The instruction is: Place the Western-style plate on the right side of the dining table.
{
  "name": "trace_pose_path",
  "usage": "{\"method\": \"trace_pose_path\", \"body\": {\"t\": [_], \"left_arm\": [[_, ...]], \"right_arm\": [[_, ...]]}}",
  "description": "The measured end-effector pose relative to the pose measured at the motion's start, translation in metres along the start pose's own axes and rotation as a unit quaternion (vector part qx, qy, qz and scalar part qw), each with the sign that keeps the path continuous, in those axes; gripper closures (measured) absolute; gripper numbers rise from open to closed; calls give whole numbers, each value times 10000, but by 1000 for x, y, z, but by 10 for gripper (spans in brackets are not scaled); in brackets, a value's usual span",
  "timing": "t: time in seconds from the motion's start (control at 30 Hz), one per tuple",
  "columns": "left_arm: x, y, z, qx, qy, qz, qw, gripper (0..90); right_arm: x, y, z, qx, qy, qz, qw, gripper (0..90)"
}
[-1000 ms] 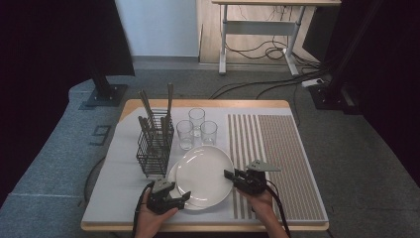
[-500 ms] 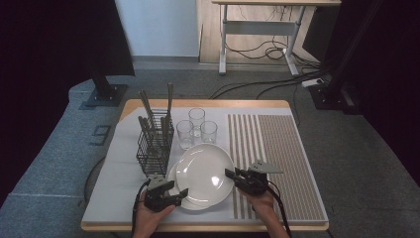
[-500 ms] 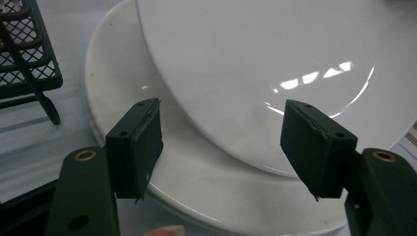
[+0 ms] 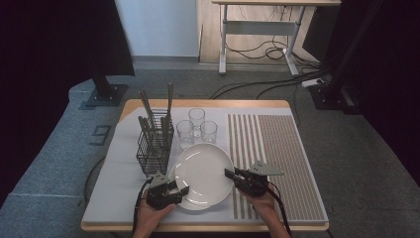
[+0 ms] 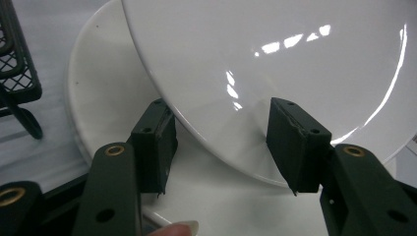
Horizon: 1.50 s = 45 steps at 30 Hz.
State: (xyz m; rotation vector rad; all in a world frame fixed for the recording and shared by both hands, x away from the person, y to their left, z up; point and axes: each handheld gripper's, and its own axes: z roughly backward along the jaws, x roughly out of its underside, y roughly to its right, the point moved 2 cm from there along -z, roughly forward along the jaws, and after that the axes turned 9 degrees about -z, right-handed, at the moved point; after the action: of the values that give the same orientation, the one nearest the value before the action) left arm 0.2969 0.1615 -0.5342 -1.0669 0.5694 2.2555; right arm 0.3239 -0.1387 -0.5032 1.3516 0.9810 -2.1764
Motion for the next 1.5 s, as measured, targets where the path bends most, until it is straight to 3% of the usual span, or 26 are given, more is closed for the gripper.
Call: {"method": "trace_pose_path", "body": {"t": [0.2, 0.43, 0.9, 1.27, 1.5], "left_arm": [[0, -1, 0, 54, 102, -5, 9999, 473], [0, -3, 6, 20, 383, 45, 9993, 583], [-4, -7, 21, -7, 744, 58, 9972, 732], [-5, -8, 28, -111, 858, -25, 9962, 770], [-5, -9, 29, -88, 867, -32, 9962, 774]], "right_arm": [[-1, 0, 1, -39, 6, 74, 10000, 744], [-5, 0, 7, -181, 81, 219, 9996, 765], [-10, 0, 7, -271, 159, 192, 9993, 780], [-12, -3, 5, -185, 186, 429, 9987, 772], [-13, -3, 3, -156, 169, 424, 9988, 762]]}}
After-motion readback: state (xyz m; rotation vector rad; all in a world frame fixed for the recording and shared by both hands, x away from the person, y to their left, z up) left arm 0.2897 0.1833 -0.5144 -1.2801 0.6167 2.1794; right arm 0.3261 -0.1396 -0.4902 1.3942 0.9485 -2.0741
